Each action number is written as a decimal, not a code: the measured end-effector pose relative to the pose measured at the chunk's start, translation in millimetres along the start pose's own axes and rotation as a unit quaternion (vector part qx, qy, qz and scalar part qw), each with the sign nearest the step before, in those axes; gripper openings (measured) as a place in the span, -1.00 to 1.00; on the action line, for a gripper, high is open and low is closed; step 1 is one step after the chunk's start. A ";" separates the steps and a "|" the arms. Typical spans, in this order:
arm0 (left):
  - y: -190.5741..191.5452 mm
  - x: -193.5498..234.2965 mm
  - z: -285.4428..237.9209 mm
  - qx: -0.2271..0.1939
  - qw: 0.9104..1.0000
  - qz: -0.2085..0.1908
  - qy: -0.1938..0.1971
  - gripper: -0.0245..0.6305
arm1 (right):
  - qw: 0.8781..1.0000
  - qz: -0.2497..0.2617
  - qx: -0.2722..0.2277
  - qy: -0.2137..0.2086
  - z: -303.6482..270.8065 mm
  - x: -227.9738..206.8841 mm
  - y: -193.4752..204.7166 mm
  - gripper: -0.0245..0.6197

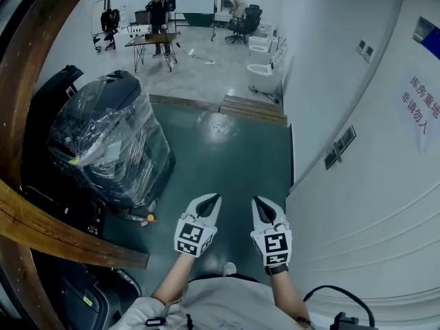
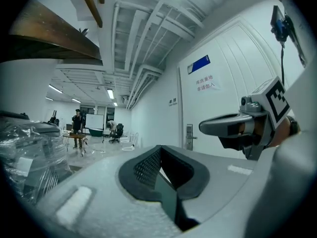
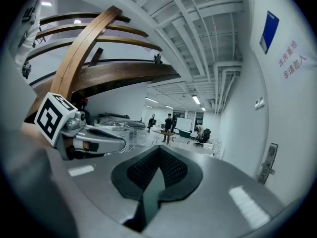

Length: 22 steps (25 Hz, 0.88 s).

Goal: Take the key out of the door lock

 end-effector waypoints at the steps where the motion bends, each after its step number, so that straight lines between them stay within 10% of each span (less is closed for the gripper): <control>1: -10.9 -2.1 -14.3 -0.012 1.000 -0.005 0.002 -0.92 | 1.000 -0.002 -0.001 0.002 -5.2 -16.0 -0.5 -0.90; 22: -20.6 158.9 -268.9 -0.003 0.998 0.022 0.065 -0.92 | 0.989 -0.140 -0.007 0.045 -287.0 -171.7 12.6 -0.90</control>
Point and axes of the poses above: the fingertips, and each gripper's own axes: z backward along the fingers, x to its left, y out of its underside, the point moved 2 cm from there along z, backward along the fingers, and after that the axes turned 10 degrees about -y, right-handed, at the moved point
